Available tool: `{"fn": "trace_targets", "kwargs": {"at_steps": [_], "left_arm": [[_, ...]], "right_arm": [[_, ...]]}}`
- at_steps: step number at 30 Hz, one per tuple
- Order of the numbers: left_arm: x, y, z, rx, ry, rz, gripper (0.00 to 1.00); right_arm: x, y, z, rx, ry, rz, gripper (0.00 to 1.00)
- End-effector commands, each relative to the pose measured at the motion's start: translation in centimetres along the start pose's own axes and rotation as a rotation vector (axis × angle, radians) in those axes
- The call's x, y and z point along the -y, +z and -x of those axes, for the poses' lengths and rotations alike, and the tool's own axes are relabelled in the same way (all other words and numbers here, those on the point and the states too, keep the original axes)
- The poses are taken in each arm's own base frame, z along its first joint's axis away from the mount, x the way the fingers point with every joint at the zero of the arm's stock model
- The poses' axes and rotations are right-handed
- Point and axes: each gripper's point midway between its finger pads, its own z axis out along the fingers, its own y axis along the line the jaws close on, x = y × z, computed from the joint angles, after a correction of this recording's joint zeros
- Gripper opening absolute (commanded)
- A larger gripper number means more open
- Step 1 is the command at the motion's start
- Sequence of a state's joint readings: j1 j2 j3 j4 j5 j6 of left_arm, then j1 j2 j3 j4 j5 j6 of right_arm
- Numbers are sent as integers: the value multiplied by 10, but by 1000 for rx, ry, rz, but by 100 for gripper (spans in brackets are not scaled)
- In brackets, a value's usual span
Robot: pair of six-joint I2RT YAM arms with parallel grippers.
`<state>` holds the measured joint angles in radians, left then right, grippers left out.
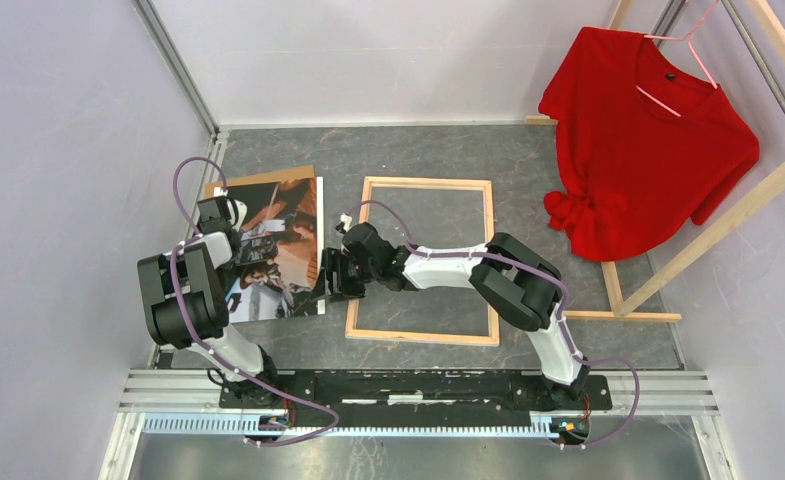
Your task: Put the photo into the frame
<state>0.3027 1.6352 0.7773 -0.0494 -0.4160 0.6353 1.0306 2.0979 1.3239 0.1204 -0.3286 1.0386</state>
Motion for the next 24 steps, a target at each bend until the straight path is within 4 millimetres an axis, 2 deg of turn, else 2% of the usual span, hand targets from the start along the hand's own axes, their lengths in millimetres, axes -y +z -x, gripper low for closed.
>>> {"fn": "trace_targets", "kwargs": {"at_steps": [1,4,7,13,17,24], "left_arm": [[48,4,-24,-47,39,-191,65],[48,4,-24,-46,39,-193,65],[49,3,-25,-49,40,-195,65],[50,3,-24,-44,42,-199,64],[50,3,-24,-45,42,-205,64],[53,4,-24,-43,43,-214,64]], "right_arm": [[-16,-5,7,20,-55,-16,67],[-11,4,-2,-8,-55,-32,67],[-12,12,-2,-13,-68,-42,67],[4,17,-11,-39,-73,-132,67],[11,14,-11,-27,-80,-181,66],[2,30,-27,-70,-21,-92,67]]}}
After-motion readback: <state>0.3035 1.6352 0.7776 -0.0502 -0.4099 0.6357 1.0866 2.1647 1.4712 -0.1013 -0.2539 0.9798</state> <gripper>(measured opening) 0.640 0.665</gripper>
